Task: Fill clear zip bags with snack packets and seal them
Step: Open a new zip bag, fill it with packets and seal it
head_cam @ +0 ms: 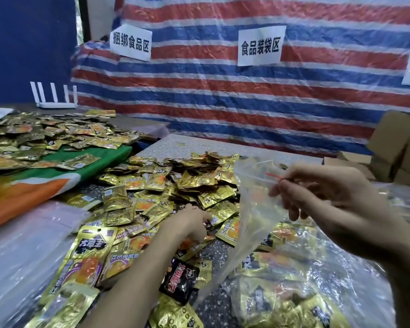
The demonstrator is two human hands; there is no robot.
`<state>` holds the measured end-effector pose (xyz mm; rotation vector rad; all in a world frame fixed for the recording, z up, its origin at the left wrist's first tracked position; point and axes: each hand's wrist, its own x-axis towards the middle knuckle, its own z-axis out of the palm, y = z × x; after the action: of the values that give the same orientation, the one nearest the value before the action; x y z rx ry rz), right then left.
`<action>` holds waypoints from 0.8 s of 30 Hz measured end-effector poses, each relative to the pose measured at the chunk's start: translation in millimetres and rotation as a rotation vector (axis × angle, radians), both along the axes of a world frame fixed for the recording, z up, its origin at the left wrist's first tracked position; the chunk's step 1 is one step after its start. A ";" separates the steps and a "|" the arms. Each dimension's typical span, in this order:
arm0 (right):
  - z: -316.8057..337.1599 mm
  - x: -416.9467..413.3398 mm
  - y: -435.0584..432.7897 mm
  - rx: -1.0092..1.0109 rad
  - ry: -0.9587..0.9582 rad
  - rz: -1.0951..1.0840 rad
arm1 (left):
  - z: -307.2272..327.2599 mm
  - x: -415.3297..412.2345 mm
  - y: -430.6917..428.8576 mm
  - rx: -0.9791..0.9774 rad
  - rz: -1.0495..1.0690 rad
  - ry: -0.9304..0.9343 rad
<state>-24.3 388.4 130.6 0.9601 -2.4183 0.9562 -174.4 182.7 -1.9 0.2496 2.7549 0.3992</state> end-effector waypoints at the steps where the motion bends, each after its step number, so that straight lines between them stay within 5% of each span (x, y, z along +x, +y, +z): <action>1: 0.5 0.6 -0.6 0.009 -0.004 0.000 | -5.1 -0.9 2.2 -0.001 0.007 0.001; 7: 2.9 6.4 -1.9 0.039 -0.029 -0.016 | -7.6 -3.4 7.9 0.075 -0.007 0.165; 19: 7.7 11.0 -5.3 0.132 -0.192 -0.017 | 44.1 -13.7 -54.2 0.782 0.341 0.221; 24: 4.3 8.6 -5.2 0.122 -0.168 -0.059 | 65.4 6.8 -69.5 0.832 0.293 0.339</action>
<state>-15.7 383.3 134.9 0.8752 -2.6568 0.9108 -167.6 113.2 63.5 0.1089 2.7731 1.7134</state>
